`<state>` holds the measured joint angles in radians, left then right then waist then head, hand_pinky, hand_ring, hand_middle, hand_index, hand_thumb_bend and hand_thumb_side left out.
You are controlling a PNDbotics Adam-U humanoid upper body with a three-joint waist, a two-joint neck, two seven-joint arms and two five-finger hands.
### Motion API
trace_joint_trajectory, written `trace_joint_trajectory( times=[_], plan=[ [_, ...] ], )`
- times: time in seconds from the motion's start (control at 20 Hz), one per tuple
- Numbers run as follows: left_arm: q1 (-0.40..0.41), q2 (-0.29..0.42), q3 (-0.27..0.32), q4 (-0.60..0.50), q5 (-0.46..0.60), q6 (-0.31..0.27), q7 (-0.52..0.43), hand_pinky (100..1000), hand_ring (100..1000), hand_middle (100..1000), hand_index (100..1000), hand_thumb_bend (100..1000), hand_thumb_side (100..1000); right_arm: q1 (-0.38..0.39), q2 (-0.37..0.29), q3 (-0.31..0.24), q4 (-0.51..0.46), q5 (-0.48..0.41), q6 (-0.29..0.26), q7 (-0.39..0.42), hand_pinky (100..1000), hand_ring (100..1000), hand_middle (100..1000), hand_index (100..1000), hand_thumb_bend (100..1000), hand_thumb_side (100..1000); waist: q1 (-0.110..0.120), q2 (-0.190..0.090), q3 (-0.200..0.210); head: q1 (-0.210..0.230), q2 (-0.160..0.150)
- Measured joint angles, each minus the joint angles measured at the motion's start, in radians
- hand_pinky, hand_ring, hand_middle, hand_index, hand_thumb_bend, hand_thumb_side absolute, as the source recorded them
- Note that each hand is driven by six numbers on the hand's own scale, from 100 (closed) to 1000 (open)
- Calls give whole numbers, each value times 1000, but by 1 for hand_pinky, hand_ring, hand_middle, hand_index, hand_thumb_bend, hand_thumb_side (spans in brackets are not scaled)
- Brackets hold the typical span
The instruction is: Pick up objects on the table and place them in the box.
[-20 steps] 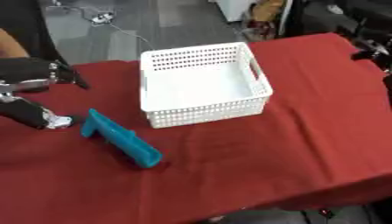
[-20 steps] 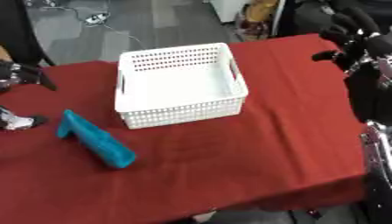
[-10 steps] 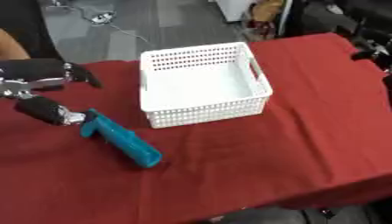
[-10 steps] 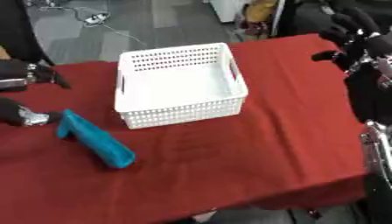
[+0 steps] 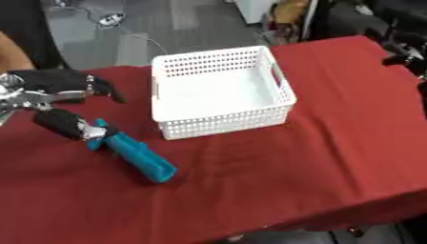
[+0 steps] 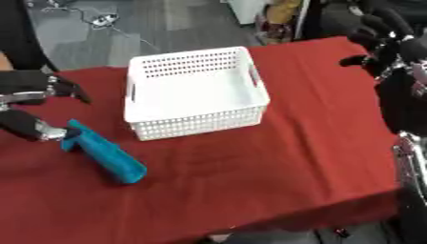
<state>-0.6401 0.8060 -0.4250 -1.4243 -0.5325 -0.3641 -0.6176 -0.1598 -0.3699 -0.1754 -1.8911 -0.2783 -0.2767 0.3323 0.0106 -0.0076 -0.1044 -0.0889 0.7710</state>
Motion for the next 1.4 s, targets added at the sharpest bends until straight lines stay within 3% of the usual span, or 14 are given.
trace_joint_trajectory(
  times=[0.8, 1.4],
  plan=[
    [0, -19, -44, 55, 28, -28, -53, 849, 848, 794, 902, 364, 878, -2, 0, 0, 0, 0, 2, 2, 679, 863, 914, 1000, 100, 1000, 1, 0, -5, 0, 0],
    [-5, -40, -63, 74, 52, -18, -95, 849, 842, 793, 902, 378, 935, -5, 0, 0, 0, -1, 4, 4, 679, 862, 914, 1000, 100, 1000, 3, 0, -9, 0, 0]
  ],
)
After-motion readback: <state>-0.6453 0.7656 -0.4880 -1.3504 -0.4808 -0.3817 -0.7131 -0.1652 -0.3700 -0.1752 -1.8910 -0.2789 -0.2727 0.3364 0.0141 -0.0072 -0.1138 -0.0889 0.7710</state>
